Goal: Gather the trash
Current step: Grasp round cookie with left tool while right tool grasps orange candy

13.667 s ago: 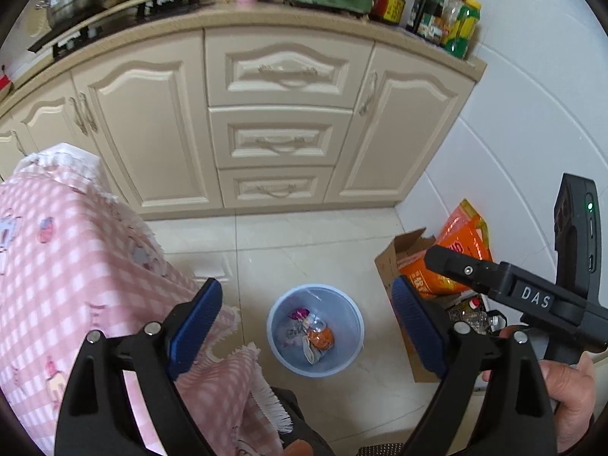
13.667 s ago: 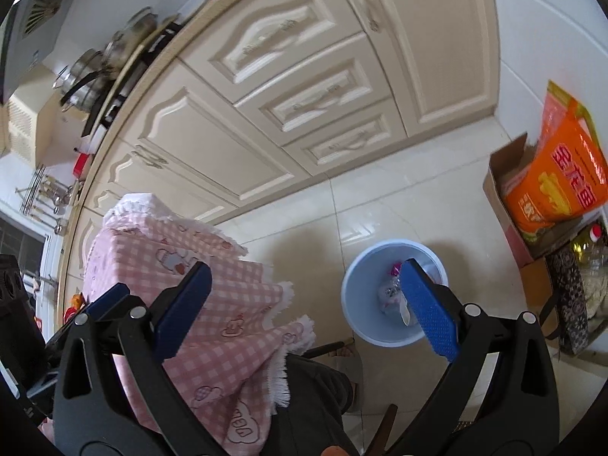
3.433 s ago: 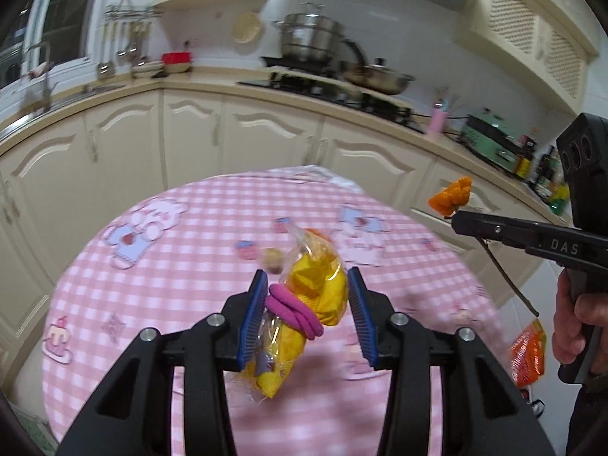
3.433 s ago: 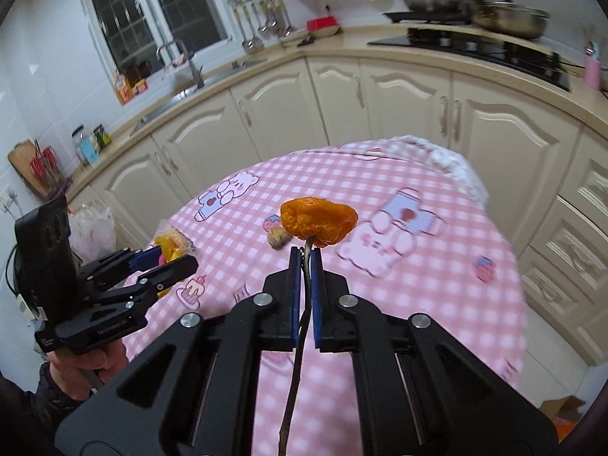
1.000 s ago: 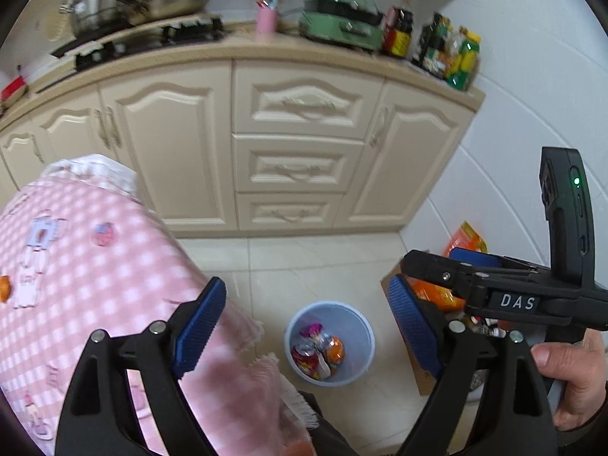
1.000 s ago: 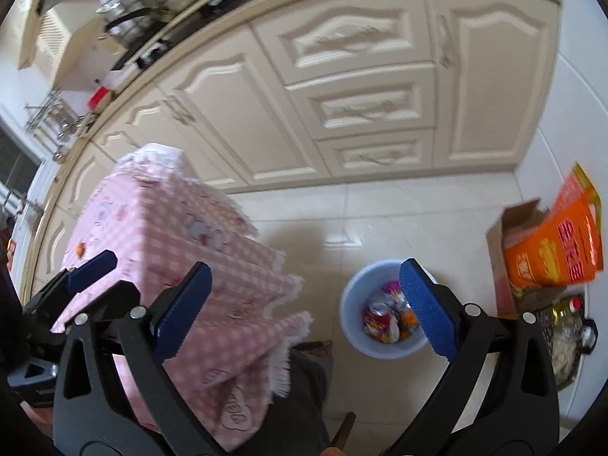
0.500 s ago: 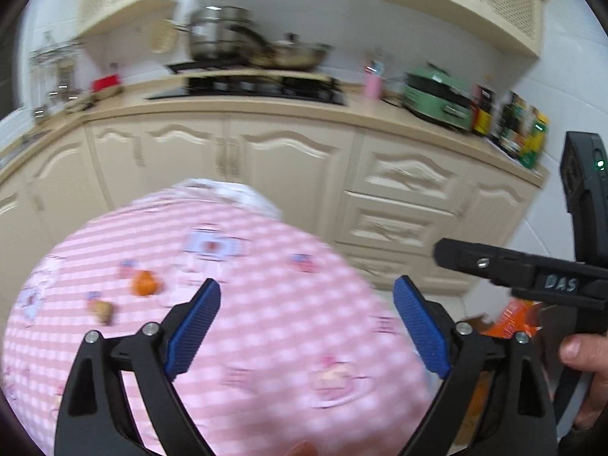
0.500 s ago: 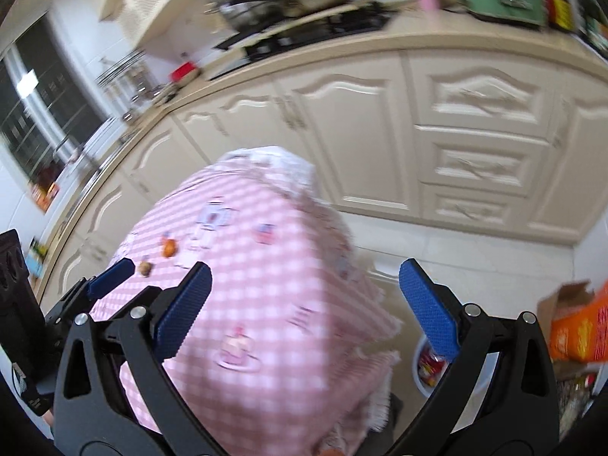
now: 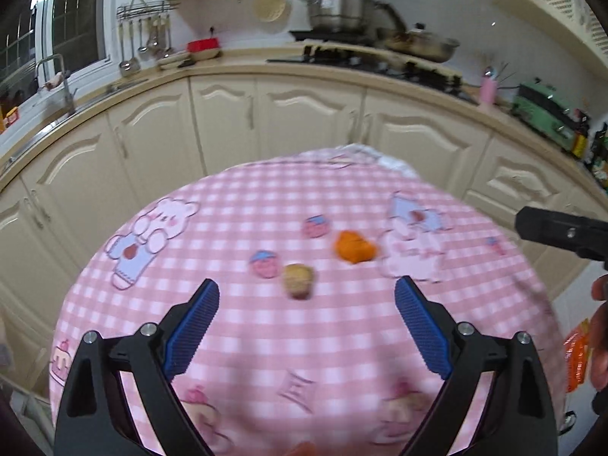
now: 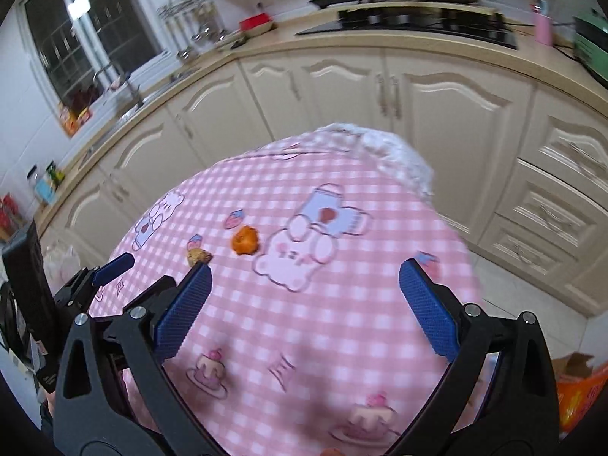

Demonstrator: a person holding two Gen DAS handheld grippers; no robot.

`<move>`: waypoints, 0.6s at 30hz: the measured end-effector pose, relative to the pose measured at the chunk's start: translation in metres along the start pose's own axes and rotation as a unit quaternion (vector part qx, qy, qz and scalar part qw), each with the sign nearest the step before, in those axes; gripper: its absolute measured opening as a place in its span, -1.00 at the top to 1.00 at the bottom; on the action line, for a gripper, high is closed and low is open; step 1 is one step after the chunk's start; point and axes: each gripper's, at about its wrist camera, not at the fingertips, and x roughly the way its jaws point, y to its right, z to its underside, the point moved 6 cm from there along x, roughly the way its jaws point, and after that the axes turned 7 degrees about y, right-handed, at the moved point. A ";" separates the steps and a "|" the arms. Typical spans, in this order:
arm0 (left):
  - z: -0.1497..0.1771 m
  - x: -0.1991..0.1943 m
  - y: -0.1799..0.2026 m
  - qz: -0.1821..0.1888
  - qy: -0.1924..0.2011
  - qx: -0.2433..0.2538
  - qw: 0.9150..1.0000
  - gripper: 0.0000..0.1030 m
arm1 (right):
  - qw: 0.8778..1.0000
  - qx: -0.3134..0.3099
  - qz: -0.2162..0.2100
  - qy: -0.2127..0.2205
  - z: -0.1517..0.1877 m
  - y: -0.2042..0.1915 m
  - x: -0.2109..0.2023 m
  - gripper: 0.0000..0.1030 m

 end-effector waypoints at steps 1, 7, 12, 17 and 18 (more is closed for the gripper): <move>0.001 0.005 -0.004 -0.003 -0.003 -0.001 1.000 -0.78 | 1.000 -0.004 -0.001 -0.004 0.000 -0.005 0.008 -0.88; 0.005 0.043 -0.011 0.016 -0.029 0.002 0.999 -0.78 | 1.000 -0.006 0.008 -0.023 0.005 -0.008 0.035 -0.88; 0.012 0.066 -0.006 0.043 -0.052 0.008 0.998 -0.39 | 0.999 -0.013 0.019 -0.032 0.007 -0.005 0.052 -0.88; 0.013 0.072 -0.006 0.050 -0.060 0.018 0.997 0.58 | 0.999 -0.022 0.019 -0.041 0.008 -0.009 0.074 -0.88; 0.013 0.071 -0.009 0.049 -0.059 0.014 0.997 0.58 | 0.998 -0.030 0.015 -0.044 0.008 -0.014 0.080 -0.88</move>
